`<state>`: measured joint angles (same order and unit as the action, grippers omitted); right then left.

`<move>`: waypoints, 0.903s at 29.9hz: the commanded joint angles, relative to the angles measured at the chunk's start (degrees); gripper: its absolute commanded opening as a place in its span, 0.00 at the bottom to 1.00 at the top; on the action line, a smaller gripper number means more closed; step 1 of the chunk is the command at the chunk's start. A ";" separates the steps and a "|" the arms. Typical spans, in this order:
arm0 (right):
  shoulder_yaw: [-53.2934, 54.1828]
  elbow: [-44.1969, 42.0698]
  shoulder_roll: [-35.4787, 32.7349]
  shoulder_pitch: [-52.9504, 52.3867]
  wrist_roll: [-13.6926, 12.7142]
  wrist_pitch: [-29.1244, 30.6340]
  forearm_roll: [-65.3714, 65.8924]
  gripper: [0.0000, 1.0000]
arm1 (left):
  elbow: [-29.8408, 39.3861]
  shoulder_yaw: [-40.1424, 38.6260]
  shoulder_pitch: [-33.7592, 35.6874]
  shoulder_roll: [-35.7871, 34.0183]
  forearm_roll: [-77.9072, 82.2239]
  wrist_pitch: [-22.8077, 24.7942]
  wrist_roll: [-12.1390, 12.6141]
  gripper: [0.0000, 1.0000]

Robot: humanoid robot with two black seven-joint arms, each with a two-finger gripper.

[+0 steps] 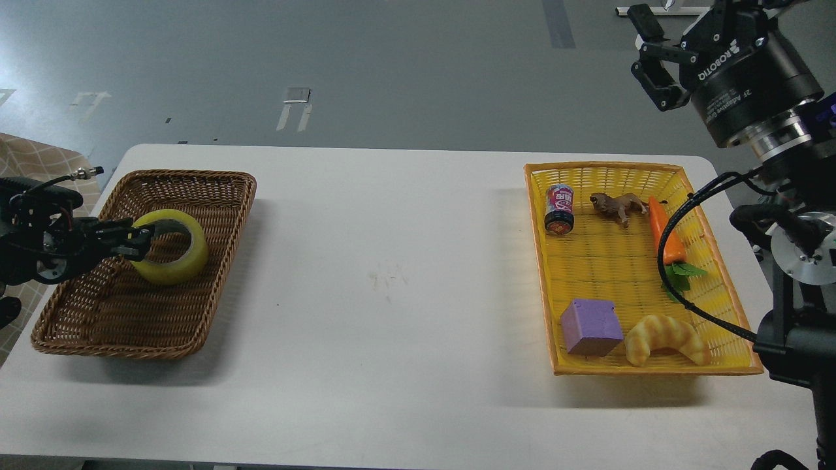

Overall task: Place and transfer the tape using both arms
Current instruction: 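Release the tape in the basket and lift the left gripper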

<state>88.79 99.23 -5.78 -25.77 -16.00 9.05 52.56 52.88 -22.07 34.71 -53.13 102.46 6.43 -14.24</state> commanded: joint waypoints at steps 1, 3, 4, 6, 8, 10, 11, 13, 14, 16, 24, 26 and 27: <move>0.07 0.00 0.24 0.63 0.00 0.09 0.00 1.00 | -0.15 -0.25 -0.08 1.19 -0.60 -0.28 -0.26 0.89; 0.07 0.00 0.16 0.81 0.00 0.09 0.00 1.00 | -0.50 -1.04 -0.08 1.54 -1.56 -1.07 -0.35 0.93; -0.02 0.00 -0.11 0.81 0.00 0.35 0.00 1.00 | -0.59 -1.30 -0.08 1.71 -3.30 -2.64 -0.52 0.94; -0.02 0.00 -0.37 0.72 0.00 0.88 0.00 1.00 | -0.68 -1.57 -0.08 1.80 -6.56 -7.03 -0.61 0.98; -0.02 0.00 -0.72 0.63 0.00 0.97 0.00 1.00 | -0.68 -1.40 -0.08 2.15 -9.46 -10.82 -0.70 0.98; -0.11 0.00 -0.99 0.63 0.00 1.06 0.00 1.00 | -0.68 -1.57 -0.08 2.24 -12.35 -11.70 -0.78 0.98; -0.11 0.00 -1.25 0.63 0.00 1.06 0.00 1.00 | -0.68 -1.57 0.01 2.15 -13.50 -11.71 -0.78 0.98; -0.11 0.00 -2.65 0.72 0.00 1.06 0.00 1.00 | -0.68 -1.57 0.10 1.63 -18.06 -11.88 -2.44 0.98; -0.11 0.00 -2.74 0.81 0.00 1.06 0.00 1.00 | -0.68 -1.57 0.01 1.45 -18.96 -11.88 -3.15 0.98; -0.11 0.00 -2.83 0.81 0.00 1.06 0.00 1.00 | -0.68 -1.57 0.01 1.19 -20.63 -11.88 -5.34 0.98; -0.19 0.00 -6.78 1.68 0.09 2.37 0.00 1.00 | -0.07 -8.42 0.54 3.81 -27.03 -13.11 -10.01 0.98; -0.11 0.00 -7.58 1.77 0.09 3.87 0.00 1.00 | 0.90 -9.56 0.71 6.28 -29.24 -13.20 -10.54 0.98; -0.02 0.00 -7.67 1.86 0.09 4.22 0.00 1.00 | 1.69 -10.09 0.80 6.72 -29.94 -13.20 -10.98 0.98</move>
<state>88.61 99.22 -12.40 -24.19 -15.95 11.80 52.56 53.10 -30.47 35.30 -48.53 75.08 -6.64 -24.32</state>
